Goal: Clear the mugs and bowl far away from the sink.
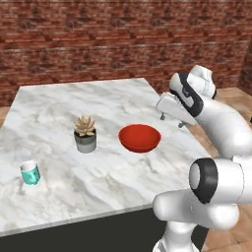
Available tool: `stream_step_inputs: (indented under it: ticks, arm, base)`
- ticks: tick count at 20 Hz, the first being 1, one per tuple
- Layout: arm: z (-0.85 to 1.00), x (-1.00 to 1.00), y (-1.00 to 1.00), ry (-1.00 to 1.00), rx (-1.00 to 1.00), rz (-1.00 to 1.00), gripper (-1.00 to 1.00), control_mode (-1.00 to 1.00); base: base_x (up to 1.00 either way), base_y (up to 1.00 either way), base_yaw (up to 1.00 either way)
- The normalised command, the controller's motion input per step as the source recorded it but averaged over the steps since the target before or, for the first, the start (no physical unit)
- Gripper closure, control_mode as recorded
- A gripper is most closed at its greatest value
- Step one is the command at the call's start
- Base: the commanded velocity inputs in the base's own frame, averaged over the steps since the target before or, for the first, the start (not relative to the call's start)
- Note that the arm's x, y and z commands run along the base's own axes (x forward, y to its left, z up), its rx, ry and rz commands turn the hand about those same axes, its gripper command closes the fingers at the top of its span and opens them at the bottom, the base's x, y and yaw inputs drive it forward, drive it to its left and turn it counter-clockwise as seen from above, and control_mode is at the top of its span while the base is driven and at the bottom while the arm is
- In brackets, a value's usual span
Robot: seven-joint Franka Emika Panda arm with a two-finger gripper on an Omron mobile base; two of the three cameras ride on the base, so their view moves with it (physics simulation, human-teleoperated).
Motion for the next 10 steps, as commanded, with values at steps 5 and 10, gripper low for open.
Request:
stream_step_inputs:
  ticks: [5,10]
  arm:
    - [0.15,-0.92,0.12,-0.24,-0.16,0.47,-1.0,-1.0]
    - [0.08,-0.95,0.06,-0.36,-0.06,0.16,-1.0,-1.0]
  base:
    - [0.0,0.0,0.0]
    - [0.0,0.0,0.0]
